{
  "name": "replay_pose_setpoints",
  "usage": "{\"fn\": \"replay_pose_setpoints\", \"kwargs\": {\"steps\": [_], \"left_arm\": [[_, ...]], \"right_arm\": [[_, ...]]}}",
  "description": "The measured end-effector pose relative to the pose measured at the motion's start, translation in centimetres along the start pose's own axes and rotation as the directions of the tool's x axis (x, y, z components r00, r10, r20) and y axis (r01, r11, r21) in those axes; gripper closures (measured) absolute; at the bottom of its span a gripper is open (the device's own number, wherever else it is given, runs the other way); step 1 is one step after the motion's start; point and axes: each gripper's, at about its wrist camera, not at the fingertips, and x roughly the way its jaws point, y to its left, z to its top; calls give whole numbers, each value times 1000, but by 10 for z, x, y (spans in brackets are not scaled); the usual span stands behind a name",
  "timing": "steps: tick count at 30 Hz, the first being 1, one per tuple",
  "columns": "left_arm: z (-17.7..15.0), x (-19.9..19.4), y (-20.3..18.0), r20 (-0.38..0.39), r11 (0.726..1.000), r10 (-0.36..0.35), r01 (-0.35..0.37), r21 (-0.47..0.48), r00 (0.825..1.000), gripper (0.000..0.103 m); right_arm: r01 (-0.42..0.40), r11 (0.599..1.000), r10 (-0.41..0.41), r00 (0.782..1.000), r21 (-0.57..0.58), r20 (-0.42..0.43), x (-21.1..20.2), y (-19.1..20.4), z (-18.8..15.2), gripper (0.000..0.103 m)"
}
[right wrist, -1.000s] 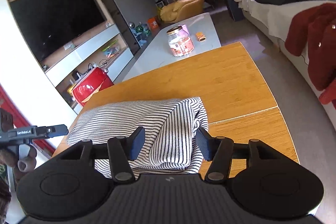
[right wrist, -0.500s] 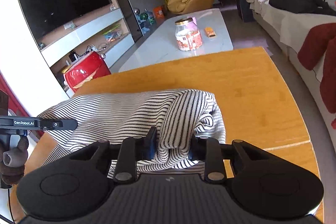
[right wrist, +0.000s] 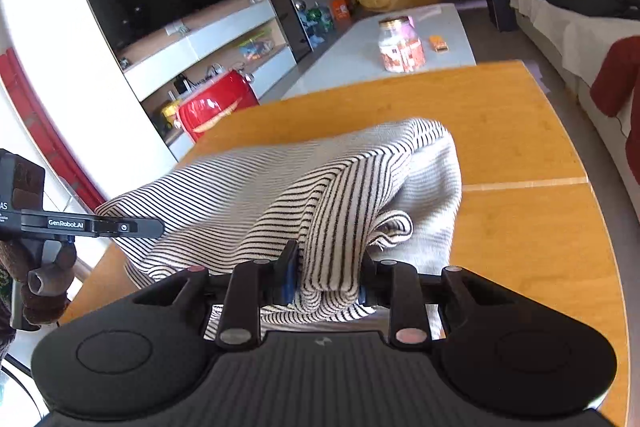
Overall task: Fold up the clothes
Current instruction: 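Open both grippers and press the folded sweater flat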
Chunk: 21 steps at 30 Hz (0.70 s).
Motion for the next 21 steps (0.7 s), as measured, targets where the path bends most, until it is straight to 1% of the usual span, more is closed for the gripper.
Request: {"fn": "replay_pose_setpoints", "kwargs": {"steps": [1, 2, 3, 4, 5, 7, 8, 9, 10, 11, 12, 14, 15, 16, 18, 19, 21], "left_arm": [[-6, 4, 5, -17, 1000, 10, -10, -13, 1000, 71], [-11, 5, 9, -23, 1000, 15, -15, -25, 1000, 63], [-12, 4, 12, -20, 999, 19, -20, -34, 1000, 59], [-11, 1, 12, -14, 999, 28, -29, -33, 999, 58], [-9, -6, 9, 6, 999, 44, -44, -20, 999, 56], [-3, -21, 1, 58, 997, 72, -73, 10, 996, 52], [0, -29, -3, 89, 996, 81, -83, 26, 993, 46], [2, -37, -8, 118, 997, 69, -73, 31, 991, 37], [4, -44, -13, 144, 998, 54, -59, 35, 988, 33], [5, -44, -17, 143, 999, 20, -24, 28, 990, 28], [6, -44, -21, 141, 1000, -14, 11, 22, 990, 25], [7, -43, -28, 137, 997, -81, 80, 8, 987, 19], [6, -35, -29, 110, 994, -104, 106, -12, 988, 17], [3, -23, -29, 77, 992, -120, 123, -35, 990, 17], [-3, 1, -28, 12, 989, -126, 126, -77, 992, 16], [-6, 7, -28, 13, 990, -121, 122, -70, 993, 15], [-11, 20, -26, 14, 992, -112, 113, -57, 994, 8]], "right_arm": [[26, 1000, -26, 1000, -8, -5, 3, -2, -7, 69], [50, 999, -50, 999, -16, -9, 5, -3, -13, 66], [55, 998, -55, 998, -16, -2, 2, -5, -13, 59], [60, 998, -60, 998, -15, 6, -1, -6, -13, 53], [65, 998, -64, 998, -10, 28, -7, -7, -10, 49], [74, 997, -74, 995, 0, 71, -19, -9, -3, 33], [79, 997, -79, 993, 6, 93, -24, -10, 1, 29], [84, 996, -85, 990, 17, 113, -28, -12, 5, 20], [91, 995, -94, 987, 30, 133, -30, -15, 10, 15], [98, 994, -103, 983, 42, 153, -32, -18, 14, 14], [117, 993, -121, 980, 31, 160, -27, -18, 18, 12], [158, 987, -157, 972, 8, 174, -17, -19, 25, 6], [212, 977, -204, 966, -31, 157, -6, -18, 23, 3], [264, 962, -252, 957, -71, 143, 5, -16, 21, 3], [361, 920, -345, 931, -153, 122, 27, -14, 18, 0], [384, 905, -364, 922, -182, 134, 32, -12, 10, 0], [390, 908, -368, 917, -152, 155, 30, -11, 4, 0]]}}
